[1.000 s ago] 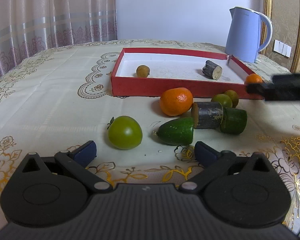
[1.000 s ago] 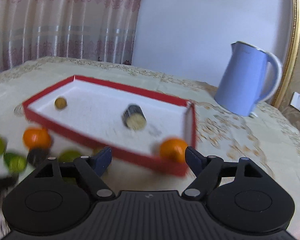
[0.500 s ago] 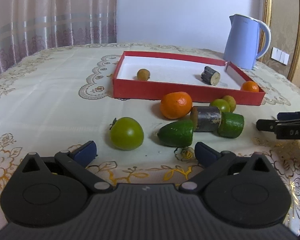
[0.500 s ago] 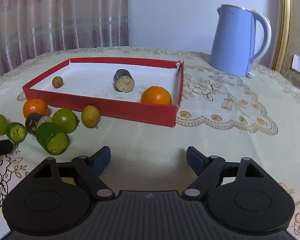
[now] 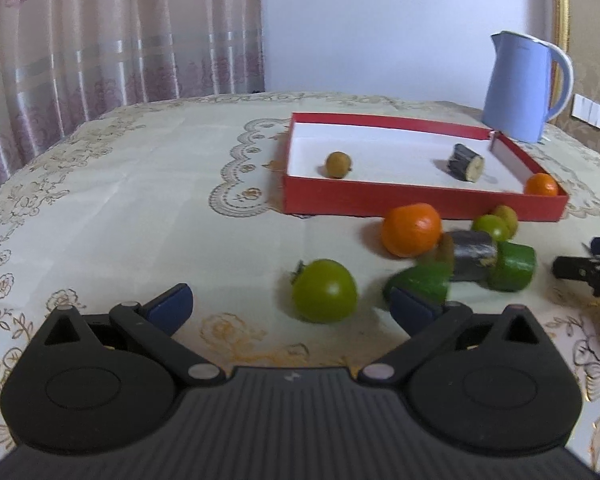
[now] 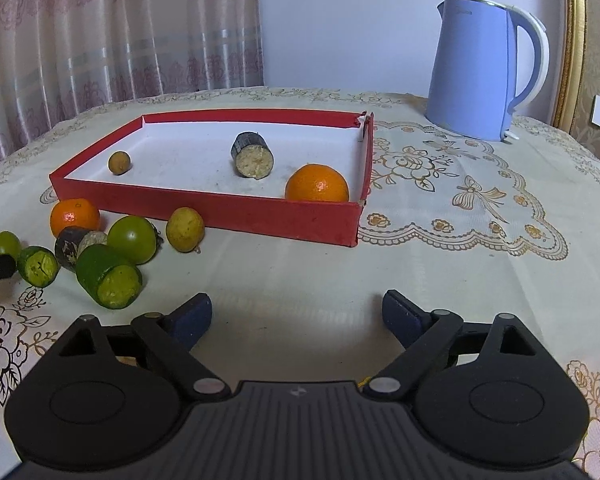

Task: Organize fruits
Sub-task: 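Close the left gripper on the green tomato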

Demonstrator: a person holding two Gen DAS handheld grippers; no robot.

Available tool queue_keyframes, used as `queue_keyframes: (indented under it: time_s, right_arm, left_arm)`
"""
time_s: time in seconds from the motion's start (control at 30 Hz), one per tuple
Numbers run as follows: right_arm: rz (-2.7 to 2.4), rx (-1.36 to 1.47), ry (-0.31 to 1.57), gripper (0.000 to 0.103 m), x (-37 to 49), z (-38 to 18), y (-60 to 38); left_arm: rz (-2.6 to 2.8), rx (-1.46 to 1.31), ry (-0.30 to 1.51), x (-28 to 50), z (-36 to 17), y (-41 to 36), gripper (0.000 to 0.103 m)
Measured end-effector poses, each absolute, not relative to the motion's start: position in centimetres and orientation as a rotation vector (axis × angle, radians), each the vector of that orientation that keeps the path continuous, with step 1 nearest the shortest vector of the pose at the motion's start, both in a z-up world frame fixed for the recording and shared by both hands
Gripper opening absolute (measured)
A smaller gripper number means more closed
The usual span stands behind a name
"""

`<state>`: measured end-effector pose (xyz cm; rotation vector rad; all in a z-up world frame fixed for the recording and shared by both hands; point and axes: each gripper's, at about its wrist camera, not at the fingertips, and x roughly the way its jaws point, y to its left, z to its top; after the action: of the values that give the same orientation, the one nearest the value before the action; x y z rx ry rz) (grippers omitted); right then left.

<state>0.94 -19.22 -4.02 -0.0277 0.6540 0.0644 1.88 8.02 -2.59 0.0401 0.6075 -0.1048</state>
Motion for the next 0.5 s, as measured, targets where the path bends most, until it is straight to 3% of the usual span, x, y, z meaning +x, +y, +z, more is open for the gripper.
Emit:
queue_keyframes:
  time_s: [0.1,0.3,0.5]
  right_arm:
    - [0.035,-0.034,0.665,0.103,1.10,-4.16,-19.21]
    - [0.030,-0.028,0.668,0.103,1.17,-4.23,-19.32]
    - [0.031,-0.028,0.668,0.103,1.17,-4.22,-19.32]
  left_arm:
    - [-0.102,0.037,0.605,2.23,-2.60,8.13,0.103]
    - [-0.112,0.075,0.599,2.15,-2.94,7.72,0.083]
    - [-0.173,0.056,0.608,2.05,-3.16,7.76,0.049]
